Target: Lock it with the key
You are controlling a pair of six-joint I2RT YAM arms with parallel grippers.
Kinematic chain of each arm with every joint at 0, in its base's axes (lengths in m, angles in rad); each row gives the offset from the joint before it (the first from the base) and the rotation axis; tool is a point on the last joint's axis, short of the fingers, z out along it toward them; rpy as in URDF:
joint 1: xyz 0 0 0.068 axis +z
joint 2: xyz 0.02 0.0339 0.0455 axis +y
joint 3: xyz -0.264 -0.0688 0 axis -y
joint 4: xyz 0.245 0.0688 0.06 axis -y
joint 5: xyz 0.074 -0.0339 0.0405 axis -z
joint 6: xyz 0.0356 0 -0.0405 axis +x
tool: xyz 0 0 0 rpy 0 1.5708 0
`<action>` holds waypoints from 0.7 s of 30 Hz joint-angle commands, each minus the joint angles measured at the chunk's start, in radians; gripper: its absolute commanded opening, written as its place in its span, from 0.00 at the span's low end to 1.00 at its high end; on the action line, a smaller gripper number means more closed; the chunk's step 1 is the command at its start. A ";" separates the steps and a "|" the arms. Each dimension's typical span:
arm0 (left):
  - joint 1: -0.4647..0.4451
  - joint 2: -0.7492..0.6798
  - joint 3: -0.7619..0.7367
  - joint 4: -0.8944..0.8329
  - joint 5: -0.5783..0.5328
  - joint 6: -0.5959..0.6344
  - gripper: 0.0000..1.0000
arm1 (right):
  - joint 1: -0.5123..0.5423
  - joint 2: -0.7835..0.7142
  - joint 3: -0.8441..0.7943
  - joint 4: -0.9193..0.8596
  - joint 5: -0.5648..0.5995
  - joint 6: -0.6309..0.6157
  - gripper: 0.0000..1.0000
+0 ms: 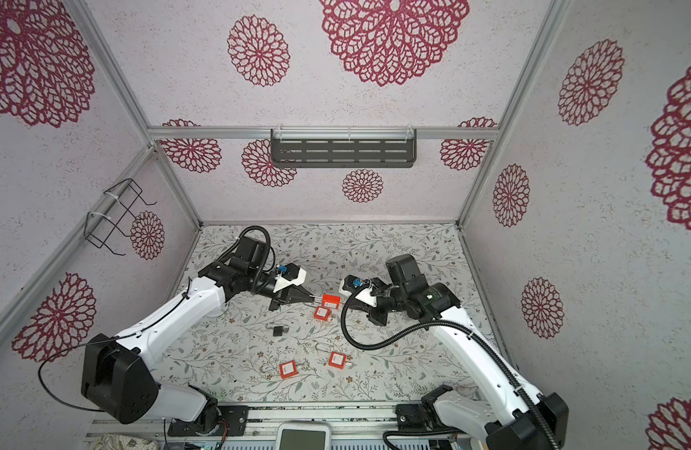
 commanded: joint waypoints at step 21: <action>0.049 -0.120 -0.032 -0.030 -0.087 0.057 0.00 | -0.026 -0.059 -0.087 0.068 0.058 0.173 0.00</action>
